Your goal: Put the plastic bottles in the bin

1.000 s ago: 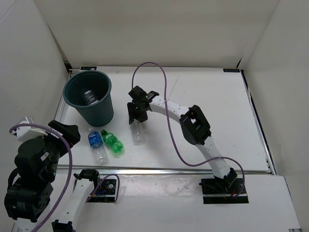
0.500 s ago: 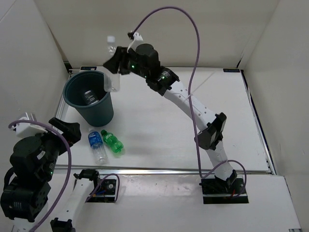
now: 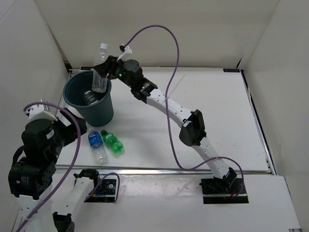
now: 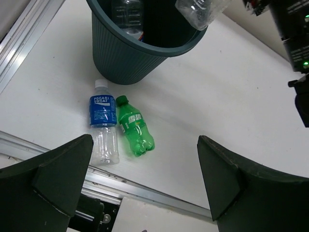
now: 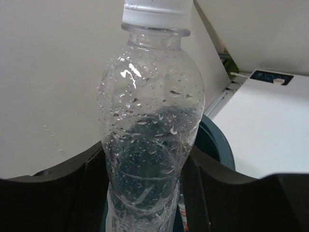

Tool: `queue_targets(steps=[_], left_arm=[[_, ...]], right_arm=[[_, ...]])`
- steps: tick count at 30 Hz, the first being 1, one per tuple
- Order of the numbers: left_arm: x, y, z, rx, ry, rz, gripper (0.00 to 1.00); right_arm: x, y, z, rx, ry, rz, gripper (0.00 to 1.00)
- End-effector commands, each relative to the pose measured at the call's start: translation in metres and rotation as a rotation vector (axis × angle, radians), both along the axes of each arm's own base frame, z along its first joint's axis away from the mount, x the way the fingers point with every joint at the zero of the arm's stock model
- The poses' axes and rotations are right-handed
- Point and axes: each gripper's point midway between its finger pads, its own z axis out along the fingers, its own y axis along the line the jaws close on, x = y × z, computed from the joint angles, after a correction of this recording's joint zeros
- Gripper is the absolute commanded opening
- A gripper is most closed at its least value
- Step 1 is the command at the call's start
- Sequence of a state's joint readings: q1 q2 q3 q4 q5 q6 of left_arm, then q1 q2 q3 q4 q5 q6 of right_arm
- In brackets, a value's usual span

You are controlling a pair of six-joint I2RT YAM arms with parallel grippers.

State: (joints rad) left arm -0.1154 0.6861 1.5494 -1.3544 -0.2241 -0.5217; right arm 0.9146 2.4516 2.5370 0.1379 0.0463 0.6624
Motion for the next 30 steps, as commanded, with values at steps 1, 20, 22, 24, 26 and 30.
queue_targets(steps=[1, 20, 22, 24, 26, 30], left_arm=[[-0.001, 0.000, -0.027, 0.023, 0.138, -0.010, 1.00], [0.033, -0.014, -0.098, -0.121, 0.116, 0.045, 1.00], [0.038, -0.023, -0.119, -0.161, 0.146, 0.023, 1.00], [0.046, -0.028, -0.155, -0.197, 0.207, 0.031, 1.00], [0.047, -0.035, -0.191, -0.231, 0.278, 0.027, 1.00], [0.053, -0.036, -0.227, -0.252, 0.311, 0.060, 1.00]], right_arm=[[0.001, -0.014, 0.059, 0.148, -0.116, -0.043, 0.56], [-0.028, -0.131, 0.099, -0.149, 0.034, -0.106, 1.00], [-0.040, -0.155, 0.108, -0.189, 0.026, -0.119, 1.00], [-0.050, -0.175, 0.103, -0.263, 0.019, -0.128, 1.00], [-0.052, -0.189, 0.103, -0.299, 0.018, -0.140, 1.00], [-0.056, -0.216, 0.089, -0.376, 0.051, -0.113, 1.00]])
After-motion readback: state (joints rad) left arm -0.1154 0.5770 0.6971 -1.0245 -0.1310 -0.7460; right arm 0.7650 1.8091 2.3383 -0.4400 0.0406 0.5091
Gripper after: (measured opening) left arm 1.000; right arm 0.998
